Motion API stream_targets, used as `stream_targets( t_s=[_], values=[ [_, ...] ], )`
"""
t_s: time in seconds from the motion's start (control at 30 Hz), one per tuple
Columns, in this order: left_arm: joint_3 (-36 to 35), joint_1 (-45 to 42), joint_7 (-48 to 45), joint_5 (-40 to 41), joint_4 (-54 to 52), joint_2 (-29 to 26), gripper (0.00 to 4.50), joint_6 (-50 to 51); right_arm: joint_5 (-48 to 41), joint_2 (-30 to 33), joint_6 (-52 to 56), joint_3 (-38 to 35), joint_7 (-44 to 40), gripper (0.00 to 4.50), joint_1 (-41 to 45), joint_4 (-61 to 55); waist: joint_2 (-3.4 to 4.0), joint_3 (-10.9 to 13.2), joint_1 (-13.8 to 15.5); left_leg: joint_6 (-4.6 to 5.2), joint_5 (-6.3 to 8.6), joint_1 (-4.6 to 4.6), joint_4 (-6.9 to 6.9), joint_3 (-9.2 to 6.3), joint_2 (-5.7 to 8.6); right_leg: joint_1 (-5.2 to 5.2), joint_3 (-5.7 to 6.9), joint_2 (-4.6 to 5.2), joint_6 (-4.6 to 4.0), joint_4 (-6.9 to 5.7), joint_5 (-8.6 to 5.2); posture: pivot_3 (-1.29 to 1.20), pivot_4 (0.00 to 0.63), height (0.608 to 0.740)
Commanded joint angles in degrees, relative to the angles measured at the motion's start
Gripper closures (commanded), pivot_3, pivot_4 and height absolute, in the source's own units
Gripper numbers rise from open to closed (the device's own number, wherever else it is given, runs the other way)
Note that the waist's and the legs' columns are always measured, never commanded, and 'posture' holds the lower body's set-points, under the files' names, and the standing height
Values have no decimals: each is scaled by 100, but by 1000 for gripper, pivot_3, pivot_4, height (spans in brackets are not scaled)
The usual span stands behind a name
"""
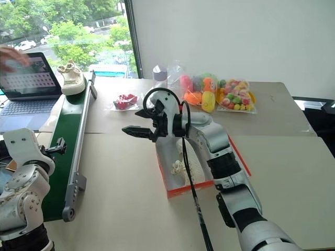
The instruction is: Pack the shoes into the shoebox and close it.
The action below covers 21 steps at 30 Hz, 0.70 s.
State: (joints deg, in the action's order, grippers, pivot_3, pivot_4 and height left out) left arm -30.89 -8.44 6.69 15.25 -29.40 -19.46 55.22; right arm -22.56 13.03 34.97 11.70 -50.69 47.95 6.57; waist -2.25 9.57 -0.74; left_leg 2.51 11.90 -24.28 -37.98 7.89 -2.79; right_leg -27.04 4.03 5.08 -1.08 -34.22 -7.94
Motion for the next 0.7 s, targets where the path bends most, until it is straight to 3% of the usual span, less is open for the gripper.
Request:
stream_targets(
  t_s=[0.03, 0.7],
  values=[
    [14, -221, -97, -107, 139, -161, 0, -313, 18, 25, 11, -78, 113, 19, 34, -338, 0, 0, 0, 0, 0, 0, 0, 0, 0, 0, 0, 0, 0, -1, 0, 0, 150, 740],
    [145, -981, -648, -246, 1718, -666, 0, -1149, 106, 233, 239, -94, 544, 19, -178, -703, 0, 0, -22, -1, 0, -1, 0, 4, -2, -2, 3, 1, -1, 1, 1, 0, 150, 740]
  ],
)
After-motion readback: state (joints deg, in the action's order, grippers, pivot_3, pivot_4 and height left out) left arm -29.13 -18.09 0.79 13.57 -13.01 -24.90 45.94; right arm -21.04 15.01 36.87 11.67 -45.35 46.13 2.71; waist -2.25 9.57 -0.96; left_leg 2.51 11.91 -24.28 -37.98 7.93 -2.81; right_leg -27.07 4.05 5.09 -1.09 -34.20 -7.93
